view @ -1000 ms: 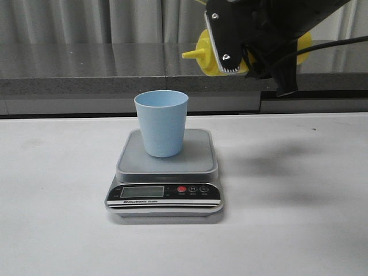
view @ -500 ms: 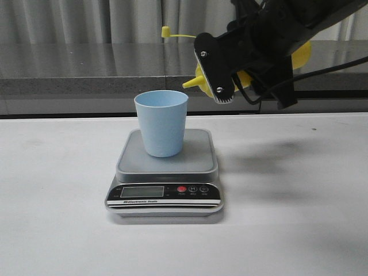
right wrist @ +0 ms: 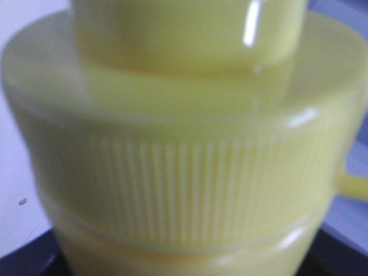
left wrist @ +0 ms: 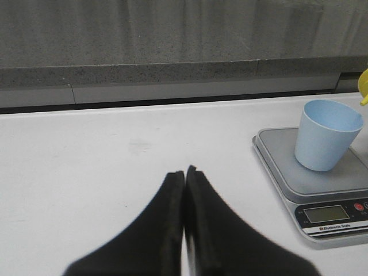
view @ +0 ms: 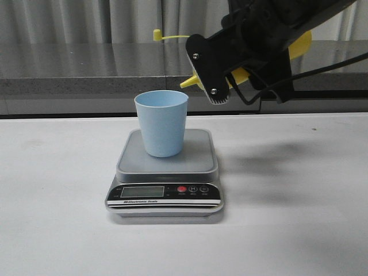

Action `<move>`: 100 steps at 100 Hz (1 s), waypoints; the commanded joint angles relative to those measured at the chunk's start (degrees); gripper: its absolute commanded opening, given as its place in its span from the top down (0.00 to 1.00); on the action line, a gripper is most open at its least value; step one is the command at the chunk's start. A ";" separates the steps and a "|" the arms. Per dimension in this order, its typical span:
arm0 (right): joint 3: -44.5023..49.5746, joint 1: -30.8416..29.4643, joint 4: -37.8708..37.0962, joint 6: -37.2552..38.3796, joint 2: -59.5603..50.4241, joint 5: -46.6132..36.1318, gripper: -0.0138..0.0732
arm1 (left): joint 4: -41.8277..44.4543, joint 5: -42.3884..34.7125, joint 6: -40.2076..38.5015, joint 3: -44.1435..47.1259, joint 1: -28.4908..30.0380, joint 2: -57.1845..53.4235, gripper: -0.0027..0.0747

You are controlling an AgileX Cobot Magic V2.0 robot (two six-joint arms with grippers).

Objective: Pour seasoning into cup on scale with both arms

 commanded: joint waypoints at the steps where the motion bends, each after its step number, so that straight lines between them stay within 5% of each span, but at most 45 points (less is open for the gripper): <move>1: -2.06 0.90 -2.12 -1.01 -2.74 3.95 0.91 | -0.98 -4.20 -0.55 -1.41 -0.04 0.50 0.99; 53: -3.51 2.37 -2.12 -4.37 -2.56 6.06 0.91 | -0.98 -4.20 -0.55 -1.41 -0.04 0.50 0.99; 84: -3.51 1.39 5.66 26.27 -6.70 -2.24 0.91 | -0.98 -4.20 -0.55 -1.41 -0.04 0.50 0.99; 100: -3.51 -1.62 16.42 33.12 -10.24 -6.86 0.91 | -0.98 -4.20 -0.55 -1.41 -0.04 0.50 0.99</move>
